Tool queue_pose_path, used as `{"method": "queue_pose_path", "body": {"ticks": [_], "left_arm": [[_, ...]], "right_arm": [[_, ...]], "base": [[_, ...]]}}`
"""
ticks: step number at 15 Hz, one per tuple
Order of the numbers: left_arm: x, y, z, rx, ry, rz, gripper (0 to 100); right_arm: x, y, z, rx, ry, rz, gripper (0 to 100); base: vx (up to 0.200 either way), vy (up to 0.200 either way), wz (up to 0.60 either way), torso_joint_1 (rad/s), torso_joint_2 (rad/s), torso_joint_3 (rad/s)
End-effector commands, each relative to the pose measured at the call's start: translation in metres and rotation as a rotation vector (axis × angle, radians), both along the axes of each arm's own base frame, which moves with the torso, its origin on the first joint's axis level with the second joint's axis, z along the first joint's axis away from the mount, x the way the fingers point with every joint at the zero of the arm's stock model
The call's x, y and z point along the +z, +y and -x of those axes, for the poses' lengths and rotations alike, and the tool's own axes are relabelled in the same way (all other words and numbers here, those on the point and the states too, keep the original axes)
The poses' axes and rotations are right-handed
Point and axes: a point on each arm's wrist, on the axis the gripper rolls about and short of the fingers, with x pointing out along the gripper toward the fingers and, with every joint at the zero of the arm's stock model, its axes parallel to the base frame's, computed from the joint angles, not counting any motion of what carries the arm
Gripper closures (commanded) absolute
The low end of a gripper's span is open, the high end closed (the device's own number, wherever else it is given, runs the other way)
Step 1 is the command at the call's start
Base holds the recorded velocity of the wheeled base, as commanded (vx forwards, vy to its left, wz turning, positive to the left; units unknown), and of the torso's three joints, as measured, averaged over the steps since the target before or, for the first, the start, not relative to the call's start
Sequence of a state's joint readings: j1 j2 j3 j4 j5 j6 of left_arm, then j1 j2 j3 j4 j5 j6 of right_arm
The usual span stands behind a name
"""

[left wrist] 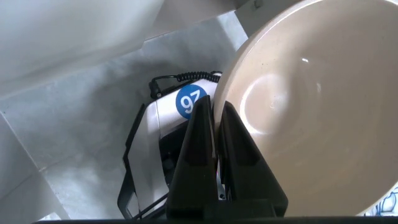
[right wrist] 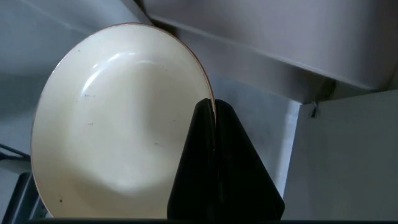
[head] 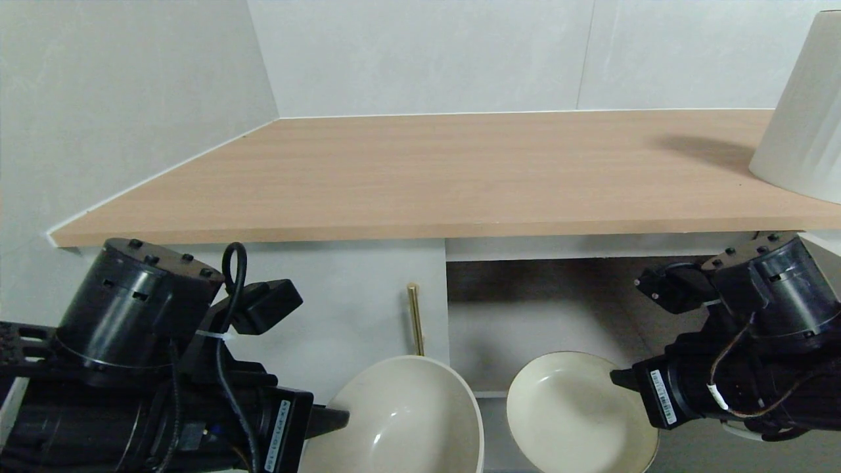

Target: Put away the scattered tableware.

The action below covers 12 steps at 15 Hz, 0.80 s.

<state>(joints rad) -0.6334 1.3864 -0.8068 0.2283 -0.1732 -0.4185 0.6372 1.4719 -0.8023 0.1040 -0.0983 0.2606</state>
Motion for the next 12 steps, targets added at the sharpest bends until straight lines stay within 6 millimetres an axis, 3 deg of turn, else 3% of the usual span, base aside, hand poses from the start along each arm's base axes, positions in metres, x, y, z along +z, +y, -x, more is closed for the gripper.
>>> {"method": "queue_pose_path", "body": {"ticks": [1, 3, 7, 12], "left_arm": [[0.0, 0.0, 0.0, 0.0, 0.002, -0.001, 100], [-0.001, 0.0, -0.001, 0.0, 0.006, -0.004, 100], [-0.002, -0.001, -0.001, 0.0, 0.008, -0.006, 100], [-0.004, -0.002, -0.002, 0.001, 0.015, -0.009, 100]], "right_arm": [[-0.003, 0.002, -0.001, 0.004, 0.012, 0.009, 100], [-0.011, 0.006, -0.005, 0.01, 0.039, 0.029, 100], [-0.053, 0.025, -0.02, 0.024, 0.133, 0.105, 100], [-0.104, 0.038, -0.057, -0.041, 0.157, 0.099, 100]], "base": [[0.0, 0.0, 0.0, 0.0, 0.0, 0.0], [0.0, 0.0, 0.0, 0.0, 0.0, 0.0], [0.0, 0.0, 0.0, 0.0, 0.0, 0.0], [0.0, 0.0, 0.0, 0.0, 0.0, 0.0]]}}
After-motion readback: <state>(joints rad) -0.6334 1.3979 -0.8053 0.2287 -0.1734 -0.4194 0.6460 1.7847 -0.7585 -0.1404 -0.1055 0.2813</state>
